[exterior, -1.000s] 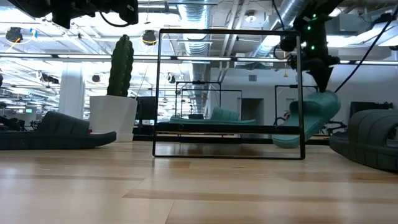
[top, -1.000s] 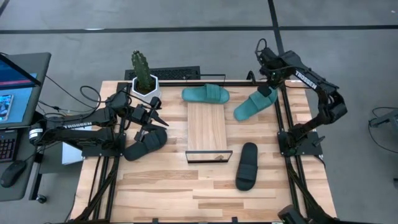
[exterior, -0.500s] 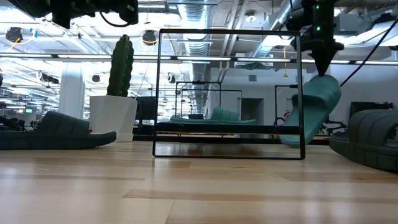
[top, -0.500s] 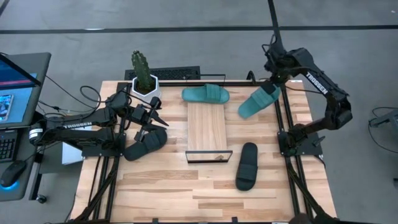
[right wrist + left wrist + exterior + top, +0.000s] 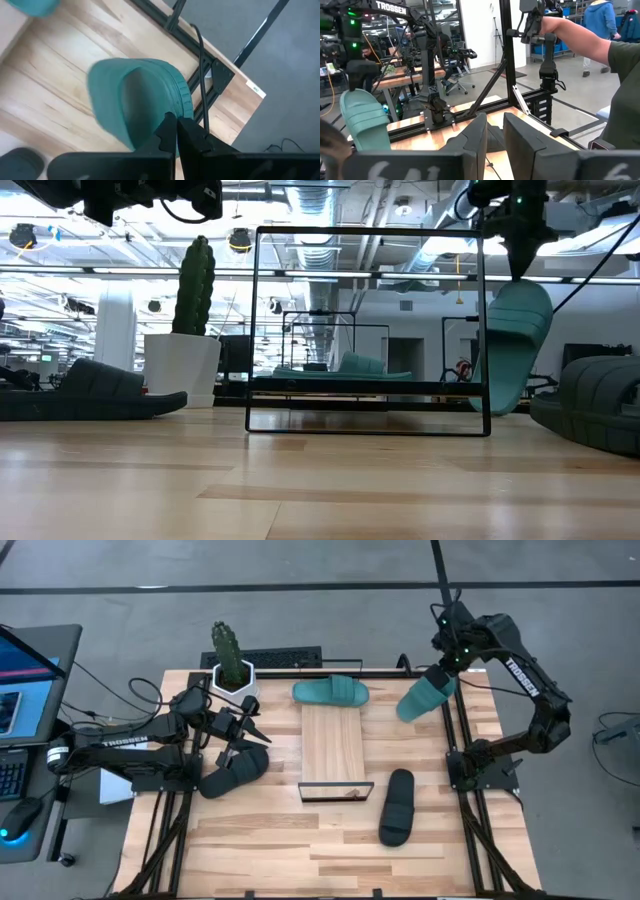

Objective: Pick and place slides into the shelf
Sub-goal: Put the green slide on the shelf

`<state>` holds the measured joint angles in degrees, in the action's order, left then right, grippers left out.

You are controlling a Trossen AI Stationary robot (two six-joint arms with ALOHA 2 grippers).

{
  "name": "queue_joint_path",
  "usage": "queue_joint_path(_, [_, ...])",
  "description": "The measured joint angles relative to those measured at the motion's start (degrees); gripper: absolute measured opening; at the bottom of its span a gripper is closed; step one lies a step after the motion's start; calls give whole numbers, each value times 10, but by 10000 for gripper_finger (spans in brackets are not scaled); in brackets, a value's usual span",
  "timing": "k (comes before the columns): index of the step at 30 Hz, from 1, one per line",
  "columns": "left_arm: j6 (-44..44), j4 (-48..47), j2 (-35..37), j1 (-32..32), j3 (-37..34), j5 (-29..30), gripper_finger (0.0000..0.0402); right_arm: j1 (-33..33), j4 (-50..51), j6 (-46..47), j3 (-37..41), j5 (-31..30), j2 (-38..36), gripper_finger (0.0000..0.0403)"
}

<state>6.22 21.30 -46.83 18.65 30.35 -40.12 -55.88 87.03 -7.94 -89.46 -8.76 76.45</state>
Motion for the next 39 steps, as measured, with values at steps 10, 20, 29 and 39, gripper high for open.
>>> queue_joint_path(10, [0, 0, 0, 0, 0, 0, 55, 0, 31, 6, -65, 13, -4, 0])
queue_joint_path(20, [0, 0, 0, 0, 0, 0, 55, 32, 30, 16, -127, 15, -5, 0])
queue_joint_path(29, [0, 0, 0, 0, 0, 0, 55, 75, 30, 35, -189, 29, -8, 0])
queue_joint_path(39, [0, 0, 0, 0, 0, 0, 55, 132, 29, 75, -233, 29, -8, 0])
